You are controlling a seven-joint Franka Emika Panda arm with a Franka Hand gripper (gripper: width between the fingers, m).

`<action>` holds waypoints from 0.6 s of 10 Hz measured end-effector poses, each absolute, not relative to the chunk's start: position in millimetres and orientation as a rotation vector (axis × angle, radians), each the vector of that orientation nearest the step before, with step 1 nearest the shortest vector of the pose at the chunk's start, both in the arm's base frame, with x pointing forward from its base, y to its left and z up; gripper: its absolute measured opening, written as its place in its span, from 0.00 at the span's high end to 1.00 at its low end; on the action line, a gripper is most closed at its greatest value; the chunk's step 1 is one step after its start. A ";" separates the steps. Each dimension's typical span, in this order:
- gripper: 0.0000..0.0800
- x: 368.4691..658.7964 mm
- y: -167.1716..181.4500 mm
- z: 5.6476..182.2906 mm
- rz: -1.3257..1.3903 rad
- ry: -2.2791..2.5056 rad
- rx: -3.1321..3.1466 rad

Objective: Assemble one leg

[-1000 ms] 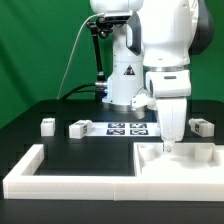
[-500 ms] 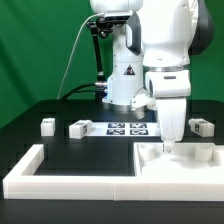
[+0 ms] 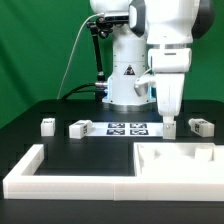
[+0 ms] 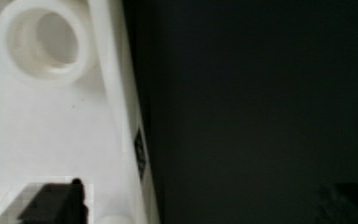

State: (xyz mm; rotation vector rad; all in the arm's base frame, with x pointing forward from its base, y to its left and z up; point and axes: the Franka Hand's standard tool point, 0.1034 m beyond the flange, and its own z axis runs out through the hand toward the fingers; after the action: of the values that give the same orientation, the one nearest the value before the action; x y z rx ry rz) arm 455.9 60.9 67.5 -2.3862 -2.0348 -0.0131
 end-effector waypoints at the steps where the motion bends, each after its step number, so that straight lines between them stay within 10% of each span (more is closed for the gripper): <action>1: 0.19 448.7 63.6 71.1 -0.018 -1.980 -2.437; 6: 0.19 447.8 63.1 67.0 -0.010 -1.545 -2.723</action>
Offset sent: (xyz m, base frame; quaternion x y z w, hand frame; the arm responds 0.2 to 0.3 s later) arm 0.0000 0.0000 0.0000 0.0000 0.0000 0.2377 0.9713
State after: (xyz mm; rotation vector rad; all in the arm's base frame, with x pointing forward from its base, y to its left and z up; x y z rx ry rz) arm 447.8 63.1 67.0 -2.7234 -1.5451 -0.0098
